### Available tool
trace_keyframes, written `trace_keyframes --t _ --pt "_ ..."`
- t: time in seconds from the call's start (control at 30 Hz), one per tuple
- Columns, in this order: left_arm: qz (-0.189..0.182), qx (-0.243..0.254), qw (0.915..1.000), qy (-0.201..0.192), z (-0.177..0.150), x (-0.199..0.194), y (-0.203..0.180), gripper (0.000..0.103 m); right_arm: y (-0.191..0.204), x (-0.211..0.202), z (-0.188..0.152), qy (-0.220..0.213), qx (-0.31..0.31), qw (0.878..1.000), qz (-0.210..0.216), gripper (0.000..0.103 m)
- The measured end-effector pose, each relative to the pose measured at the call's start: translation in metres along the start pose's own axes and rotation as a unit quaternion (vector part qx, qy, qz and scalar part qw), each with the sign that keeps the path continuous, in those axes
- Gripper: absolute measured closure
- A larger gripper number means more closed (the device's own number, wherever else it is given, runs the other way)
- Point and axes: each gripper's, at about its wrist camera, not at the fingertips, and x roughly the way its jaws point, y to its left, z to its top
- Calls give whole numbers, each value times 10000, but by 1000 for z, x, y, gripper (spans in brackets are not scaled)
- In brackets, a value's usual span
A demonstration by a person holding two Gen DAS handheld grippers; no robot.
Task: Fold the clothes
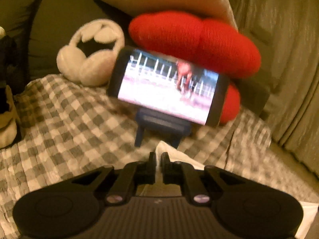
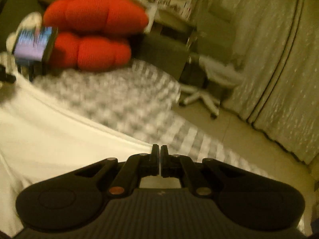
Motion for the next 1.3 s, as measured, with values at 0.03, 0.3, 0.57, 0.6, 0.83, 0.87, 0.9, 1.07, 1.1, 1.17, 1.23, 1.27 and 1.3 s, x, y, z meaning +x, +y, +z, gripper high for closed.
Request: trace_keyframes --t 0.03,0.3,0.57,0.6,0.83,0.87,0.9,1.07,1.1,1.17,1.23,1.27,1.3 --pt "48 116 9999 56 -1 1 -3 97 -1 -2 3 -41 39 10000 -18 103" --pt "297 195 9991 240 -2 3 0 87 10 17 -15 484 -200 9986 -38 102" --pt "449 -99 9989 -60 13 -14 11 70 -13 8 -11 458 325 9984 -96 101" --pt "451 -95 9989 -91 14 -16 12 70 -13 7 -11 461 344 9983 -67 101" --pt "-36 851 9963 144 -4 -35 -28 70 -16 -7 -7 408 455 9979 209 88" --pt "-111 1009 9946 193 -9 -39 -38 70 -17 -9 -6 400 470 9978 248 82" --pt "-185 1167 9927 241 -15 -43 -47 70 -17 -11 -7 472 507 9969 374 69" --pt "-911 1333 9832 857 -45 -54 -78 70 -19 -16 -18 949 659 9875 1072 63" --pt "-974 1427 9807 917 -51 -55 -85 70 -17 -15 -22 1025 590 9874 1055 66" --pt "-903 1716 9762 971 -59 -54 -94 70 -14 -12 -30 1169 433 9875 967 71" --pt "-854 1841 9746 944 -63 -55 -96 70 -21 -14 -32 1196 588 9864 958 73" --pt "-882 1844 9743 944 -63 -56 -96 69 -25 -17 -32 1240 651 9861 891 73" --pt "-938 1823 9741 957 -62 -58 -95 69 -29 -19 -33 1283 631 9867 778 73"
